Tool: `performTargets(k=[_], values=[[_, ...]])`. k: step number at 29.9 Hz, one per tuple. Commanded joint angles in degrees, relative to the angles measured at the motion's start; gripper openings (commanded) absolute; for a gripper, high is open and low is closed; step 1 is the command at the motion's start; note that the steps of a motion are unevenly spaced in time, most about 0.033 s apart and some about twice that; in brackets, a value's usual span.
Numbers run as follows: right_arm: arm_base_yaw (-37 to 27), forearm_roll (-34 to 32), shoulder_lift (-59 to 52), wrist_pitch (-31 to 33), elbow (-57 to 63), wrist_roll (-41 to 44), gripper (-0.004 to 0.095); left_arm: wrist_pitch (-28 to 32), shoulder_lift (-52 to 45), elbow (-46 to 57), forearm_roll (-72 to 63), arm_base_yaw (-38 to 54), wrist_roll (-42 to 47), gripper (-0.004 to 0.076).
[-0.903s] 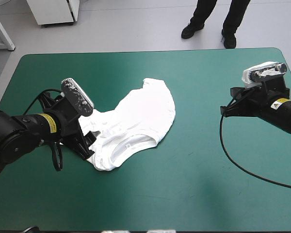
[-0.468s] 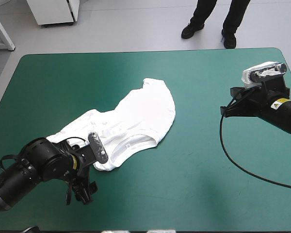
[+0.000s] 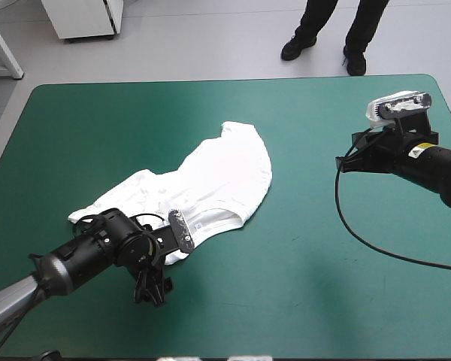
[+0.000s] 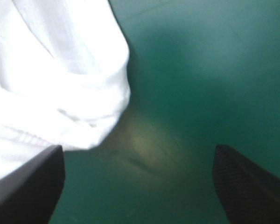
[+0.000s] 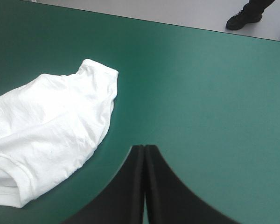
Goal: Fold the cloth
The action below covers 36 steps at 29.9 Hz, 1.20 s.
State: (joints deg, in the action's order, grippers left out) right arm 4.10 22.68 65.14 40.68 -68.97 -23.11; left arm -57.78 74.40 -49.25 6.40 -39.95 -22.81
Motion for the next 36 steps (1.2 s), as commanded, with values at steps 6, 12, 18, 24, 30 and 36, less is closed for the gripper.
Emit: performTargets(k=[6,12,18,24,30,36], values=[[0.22,0.66,3.06,-3.34,-8.44,-0.99,-0.0017,9.66,6.95,-1.18,0.9,3.43,0.97,0.059],[0.22,0.57,4.84,-2.48,-10.12,-1.15,-0.0017,10.54,10.17,-1.18,-8.17,7.76,-4.18,0.0397],[0.22,0.18,7.31,0.44,-10.17,-1.45,-0.0017,10.54,13.24,-1.18,-10.92,8.26,-5.26,0.0163],[0.22,-0.19,14.17,4.12,-14.0,-0.1,-0.0017,10.17,14.75,-1.18,-12.07,8.26,-4.78,-0.0008],[0.81,1.71,25.94,16.72,-28.88,1.58,0.0069,10.08,14.75,-1.18,-13.04,8.26,-4.78,-0.001],[6.43,1.7,35.76,18.65,-41.2,2.17,0.053,9.56,14.75,-1.18,-13.24,8.26,-4.18,-0.001]])
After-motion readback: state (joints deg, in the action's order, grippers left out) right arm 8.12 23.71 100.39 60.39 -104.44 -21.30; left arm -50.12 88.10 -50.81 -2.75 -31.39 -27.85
